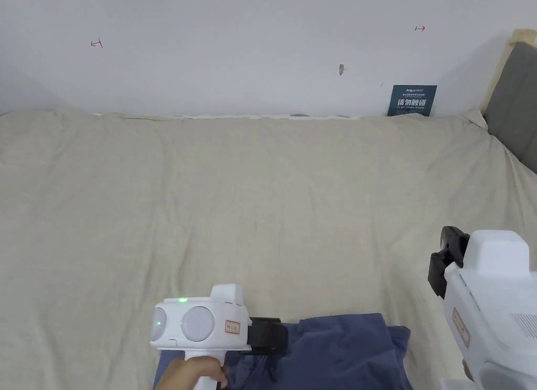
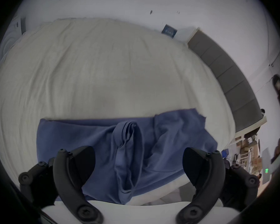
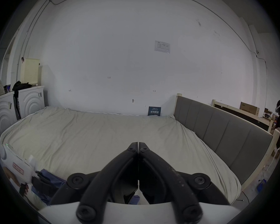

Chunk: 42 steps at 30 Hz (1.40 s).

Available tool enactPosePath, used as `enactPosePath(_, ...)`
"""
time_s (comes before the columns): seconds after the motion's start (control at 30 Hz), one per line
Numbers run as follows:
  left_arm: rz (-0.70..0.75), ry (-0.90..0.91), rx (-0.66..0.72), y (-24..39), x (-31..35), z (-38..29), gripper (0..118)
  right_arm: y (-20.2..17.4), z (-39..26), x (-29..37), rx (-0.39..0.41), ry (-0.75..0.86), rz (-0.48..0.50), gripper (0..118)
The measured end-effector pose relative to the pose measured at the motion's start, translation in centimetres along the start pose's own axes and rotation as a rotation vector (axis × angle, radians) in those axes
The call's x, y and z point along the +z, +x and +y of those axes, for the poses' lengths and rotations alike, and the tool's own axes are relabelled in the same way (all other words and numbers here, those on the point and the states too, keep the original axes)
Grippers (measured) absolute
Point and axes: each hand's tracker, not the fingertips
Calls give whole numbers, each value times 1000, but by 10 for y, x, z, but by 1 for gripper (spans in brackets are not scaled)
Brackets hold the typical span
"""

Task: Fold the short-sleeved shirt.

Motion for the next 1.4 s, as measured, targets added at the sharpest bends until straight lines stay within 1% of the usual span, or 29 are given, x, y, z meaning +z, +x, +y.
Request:
enactPosePath(0.07,18,69,32,-5,17,5,109,-1,1,0,0,1,1,2)
enactPosePath(0.13,30,178,43,-9,37,6,106,-2,2,-1,-4,4,6,2)
enactPosePath(0.2,67,280,29,-16,57,6,98,-4,3,-1,-5,7,11,2)
enactPosePath(0.27,115,359,-4,-19,81,0,74,-6,4,-1,-2,9,17,2)
enactPosePath(0.3,152,398,-21,-22,87,-2,55,-7,4,-2,-1,10,20,2)
enactPosePath(0.33,195,426,-34,-26,90,-6,24,-8,4,-2,-1,10,24,2)
enactPosePath(0.37,220,437,-50,-31,90,-10,4,-9,4,-2,-2,10,29,2)
enactPosePath(0.4,232,436,-74,-37,86,-14,1,-10,4,-2,-3,10,31,2)
enactPosePath(0.53,257,378,-114,-48,74,-33,0,-13,3,-2,-3,9,40,2)
enactPosePath(0.63,303,292,-169,-53,46,-51,0,-13,2,-2,-5,5,42,2)
enactPosePath(0.7,296,229,-179,-51,28,-63,0,-11,0,-2,-6,2,42,2)
enactPosePath(0.77,258,180,-175,-45,14,-75,0,-8,-1,-2,-2,-3,38,2)
enactPosePath(0.87,238,122,-238,-27,-7,-90,0,-1,-2,-1,5,-9,29,2)
enactPosePath(1.03,146,83,-253,19,-32,-96,0,13,-3,0,5,-16,1,2)
enactPosePath(1.1,104,41,-262,34,-45,-97,0,17,-3,2,-2,-18,-10,2)
enactPosePath(1.17,155,41,-276,42,-58,-101,0,20,-3,3,-5,-18,-19,2)
enactPosePath(1.23,156,52,-274,50,-45,-98,0,22,-3,5,-4,-19,-20,2)
enactPosePath(1.33,127,54,-243,37,-34,-87,0,23,-4,5,-5,-18,-21,2)
enactPosePath(1.4,87,105,-205,35,-16,-81,0,22,-3,5,-7,-18,-18,2)
